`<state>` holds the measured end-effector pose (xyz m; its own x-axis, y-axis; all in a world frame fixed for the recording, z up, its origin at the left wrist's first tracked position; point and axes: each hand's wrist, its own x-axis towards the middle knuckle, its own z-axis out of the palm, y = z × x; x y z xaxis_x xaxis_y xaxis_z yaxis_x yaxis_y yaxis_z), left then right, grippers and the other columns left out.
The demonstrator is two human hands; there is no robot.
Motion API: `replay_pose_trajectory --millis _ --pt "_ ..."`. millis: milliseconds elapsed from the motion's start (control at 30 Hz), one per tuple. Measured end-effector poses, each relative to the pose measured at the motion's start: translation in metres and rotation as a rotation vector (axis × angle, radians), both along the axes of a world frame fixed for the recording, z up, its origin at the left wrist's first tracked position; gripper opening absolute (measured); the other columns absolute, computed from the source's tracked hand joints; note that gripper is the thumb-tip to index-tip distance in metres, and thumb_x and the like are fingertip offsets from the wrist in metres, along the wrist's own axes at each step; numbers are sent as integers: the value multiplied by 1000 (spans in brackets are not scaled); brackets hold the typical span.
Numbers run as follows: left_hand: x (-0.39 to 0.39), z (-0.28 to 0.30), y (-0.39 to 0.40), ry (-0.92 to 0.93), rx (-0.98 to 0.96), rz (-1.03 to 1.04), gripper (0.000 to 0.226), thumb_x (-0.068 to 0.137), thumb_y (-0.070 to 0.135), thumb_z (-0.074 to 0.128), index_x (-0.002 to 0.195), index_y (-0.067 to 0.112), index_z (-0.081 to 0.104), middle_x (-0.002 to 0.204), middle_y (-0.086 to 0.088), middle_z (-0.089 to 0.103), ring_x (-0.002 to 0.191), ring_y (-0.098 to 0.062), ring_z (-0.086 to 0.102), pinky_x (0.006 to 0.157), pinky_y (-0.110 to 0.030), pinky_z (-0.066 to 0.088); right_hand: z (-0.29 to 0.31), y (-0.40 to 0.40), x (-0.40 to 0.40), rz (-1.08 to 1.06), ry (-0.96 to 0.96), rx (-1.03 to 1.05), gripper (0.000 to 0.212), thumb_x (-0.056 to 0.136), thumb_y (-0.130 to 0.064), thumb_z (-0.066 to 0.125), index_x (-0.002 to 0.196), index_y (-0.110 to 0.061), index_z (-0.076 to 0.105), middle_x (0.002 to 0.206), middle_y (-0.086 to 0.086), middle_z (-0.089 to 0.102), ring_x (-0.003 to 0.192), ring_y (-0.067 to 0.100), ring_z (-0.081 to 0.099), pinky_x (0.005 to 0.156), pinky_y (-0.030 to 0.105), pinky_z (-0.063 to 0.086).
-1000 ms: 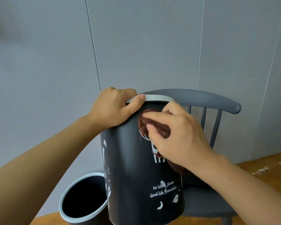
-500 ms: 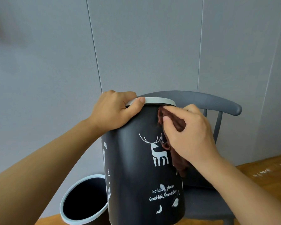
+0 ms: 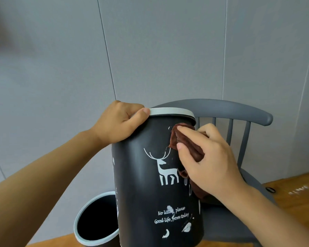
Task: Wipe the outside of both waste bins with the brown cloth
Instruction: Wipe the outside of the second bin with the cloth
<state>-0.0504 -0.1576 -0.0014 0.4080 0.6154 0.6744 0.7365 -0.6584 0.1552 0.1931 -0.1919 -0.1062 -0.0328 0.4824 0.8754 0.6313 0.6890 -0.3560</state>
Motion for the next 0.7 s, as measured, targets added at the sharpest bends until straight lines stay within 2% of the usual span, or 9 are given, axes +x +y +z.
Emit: replay_pose_trajectory --millis 67,133,200,267,333,433,500,600,700 --pt "1 18 -4 75 -142 6 46 89 49 43 61 14 29 54 6 26 52 -12 25 49 -27 25 -1 -6 -1 36 -54 21 44 94 -46 58 133 -31 70 104 -10 52 86 9 59 67 36 60" --pt "12 36 -7 202 -180 80 43 88 43 42 61 11 32 55 1 32 53 -15 30 53 -36 33 -1 -10 -1 66 -137 39 44 94 -45 59 134 -30 70 106 -11 51 87 6 57 66 29 58" --pt "28 41 -6 262 -191 128 48 97 46 39 63 13 39 59 1 45 59 -15 42 61 -39 40 -3 -14 -3 105 -205 24 47 92 -43 59 137 -30 67 108 -11 49 87 4 56 65 23 55" --pt "40 34 0 283 -141 178 52 104 49 38 64 17 42 61 1 50 63 -12 48 62 -36 38 -6 -18 -4 143 -240 -31 56 87 -41 56 140 -27 64 109 -11 45 86 5 54 64 18 51" --pt "43 25 7 268 -30 204 53 104 49 40 61 17 38 56 1 46 58 -13 45 58 -33 31 -7 -20 -2 182 -236 -85 62 82 -40 52 142 -27 61 109 -12 43 88 6 55 67 14 49" --pt "38 22 12 228 48 190 55 103 49 44 58 19 32 51 1 39 52 -14 40 54 -33 27 -4 -20 2 251 -135 -121 60 84 -36 57 143 -31 59 114 -17 49 103 2 58 82 10 48" --pt "38 20 13 217 83 170 55 101 51 44 57 21 30 49 2 36 50 -14 38 53 -32 25 0 -18 5 279 15 -119 57 84 -31 68 140 -33 58 121 -19 60 113 2 61 94 17 51" --pt "43 16 11 207 130 140 52 98 54 40 57 23 29 47 3 34 47 -13 37 52 -32 25 8 -14 10 252 245 -82 57 82 -29 86 133 -32 61 119 -18 68 114 6 67 96 28 57" --pt "48 14 9 222 163 113 50 97 55 37 58 24 28 46 3 34 46 -12 36 51 -31 24 7 -11 12 138 235 9 55 81 -32 88 131 -22 66 119 -10 69 111 6 67 96 21 54"
